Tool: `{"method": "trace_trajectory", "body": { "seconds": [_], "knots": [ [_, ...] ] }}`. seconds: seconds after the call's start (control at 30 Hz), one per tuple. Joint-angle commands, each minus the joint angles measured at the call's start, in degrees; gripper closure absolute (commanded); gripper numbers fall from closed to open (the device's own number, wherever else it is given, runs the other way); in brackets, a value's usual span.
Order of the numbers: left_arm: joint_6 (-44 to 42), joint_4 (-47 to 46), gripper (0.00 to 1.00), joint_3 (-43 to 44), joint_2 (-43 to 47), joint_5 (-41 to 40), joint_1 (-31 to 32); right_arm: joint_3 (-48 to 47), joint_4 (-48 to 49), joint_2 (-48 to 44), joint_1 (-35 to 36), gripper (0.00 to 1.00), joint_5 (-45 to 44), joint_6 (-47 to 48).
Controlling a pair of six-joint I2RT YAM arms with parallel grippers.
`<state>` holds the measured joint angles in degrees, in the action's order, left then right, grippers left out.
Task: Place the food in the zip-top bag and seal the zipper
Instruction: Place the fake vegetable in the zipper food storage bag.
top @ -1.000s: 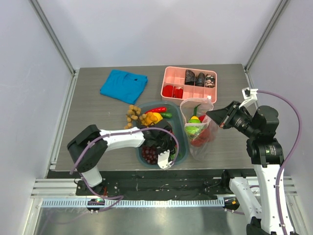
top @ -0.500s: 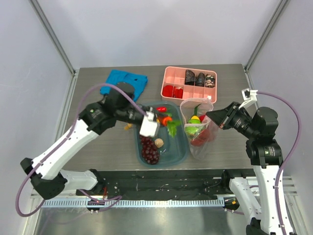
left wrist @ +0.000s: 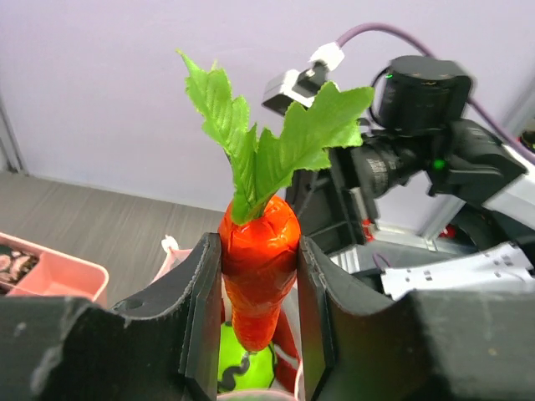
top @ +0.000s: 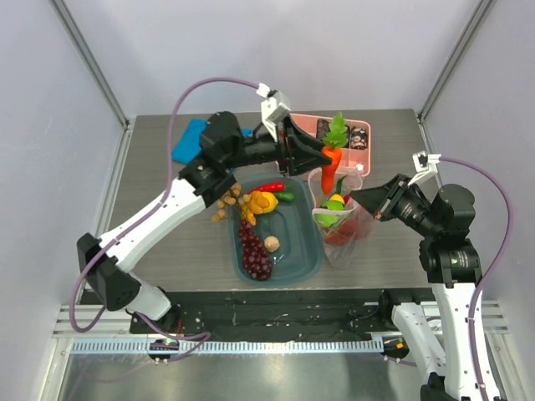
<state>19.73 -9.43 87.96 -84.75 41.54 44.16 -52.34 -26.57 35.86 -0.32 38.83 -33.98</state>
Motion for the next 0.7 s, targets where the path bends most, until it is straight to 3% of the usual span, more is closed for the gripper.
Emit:
{"method": "trace_trajectory", "body": {
  "seconds": [0.0, 0.2, 0.43, 0.67],
  "knots": [
    [7.0, -16.6, 1.0, -2.7, -0.9, -8.1, 3.1, -1.2, 6.5, -0.4, 0.1, 0.99, 2.7, -2.7],
    [1.5, -20.4, 1.0, -3.2, -5.2, -18.4, 5.6, -1.7, 7.3, -0.9, 0.1, 0.99, 3.3, -3.9],
    [0.1, -24.8, 1.0, -8.2, -5.9, -20.4, 6.0, -3.7, 8.6, 0.4, 0.1, 0.99, 2.5, -4.9],
    [-1.5, -23.6, 1.0, -10.0, -4.2, -22.5, 5.8, -4.1, 10.7, 0.7, 0.1, 0.99, 2.1, -8.1]
  ]
}}
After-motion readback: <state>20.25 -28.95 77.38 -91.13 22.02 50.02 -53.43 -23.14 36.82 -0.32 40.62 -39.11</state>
